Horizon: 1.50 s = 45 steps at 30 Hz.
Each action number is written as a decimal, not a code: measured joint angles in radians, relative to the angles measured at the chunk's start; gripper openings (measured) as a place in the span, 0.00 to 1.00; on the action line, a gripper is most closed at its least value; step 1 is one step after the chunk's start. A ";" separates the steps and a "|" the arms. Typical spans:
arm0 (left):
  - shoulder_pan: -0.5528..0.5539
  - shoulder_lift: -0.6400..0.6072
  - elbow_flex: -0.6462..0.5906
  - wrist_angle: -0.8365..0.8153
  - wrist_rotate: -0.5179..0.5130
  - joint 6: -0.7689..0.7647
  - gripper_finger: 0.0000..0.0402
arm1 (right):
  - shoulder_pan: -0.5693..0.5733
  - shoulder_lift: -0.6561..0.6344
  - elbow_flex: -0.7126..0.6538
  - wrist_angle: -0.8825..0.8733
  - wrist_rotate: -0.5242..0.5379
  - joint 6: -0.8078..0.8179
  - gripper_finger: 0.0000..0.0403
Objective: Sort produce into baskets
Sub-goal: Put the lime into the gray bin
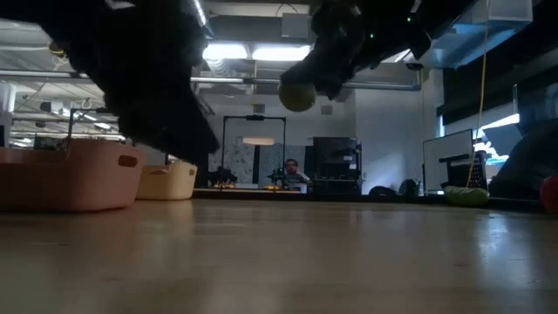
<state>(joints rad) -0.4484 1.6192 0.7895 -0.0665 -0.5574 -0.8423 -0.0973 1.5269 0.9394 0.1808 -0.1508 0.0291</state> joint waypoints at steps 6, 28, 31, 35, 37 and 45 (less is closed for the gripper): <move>0.043 -0.002 -0.102 0.428 -0.005 0.106 0.65 | 0.056 0.000 0.000 0.070 0.000 0.000 0.28; 0.083 -0.002 -0.104 0.957 -0.013 0.513 0.65 | 0.218 0.001 0.000 0.245 0.002 0.013 0.28; 0.089 -0.002 -0.104 0.978 -0.013 0.513 0.65 | 0.218 0.001 0.000 0.246 0.003 0.017 0.28; 0.090 -0.002 -0.104 0.977 -0.007 0.519 0.65 | 0.218 0.001 0.000 0.247 0.003 0.042 0.28; 0.094 -0.002 -0.104 0.977 -0.002 0.520 0.65 | 0.218 0.001 0.000 0.258 0.003 0.042 0.28; 0.111 -0.002 -0.103 0.998 0.020 0.536 0.47 | 0.216 0.002 0.000 0.276 0.010 0.042 0.28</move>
<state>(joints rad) -0.3378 1.6176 0.6861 0.9315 -0.5373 -0.3064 0.1188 1.5284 0.9393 0.4566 -0.1406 0.0710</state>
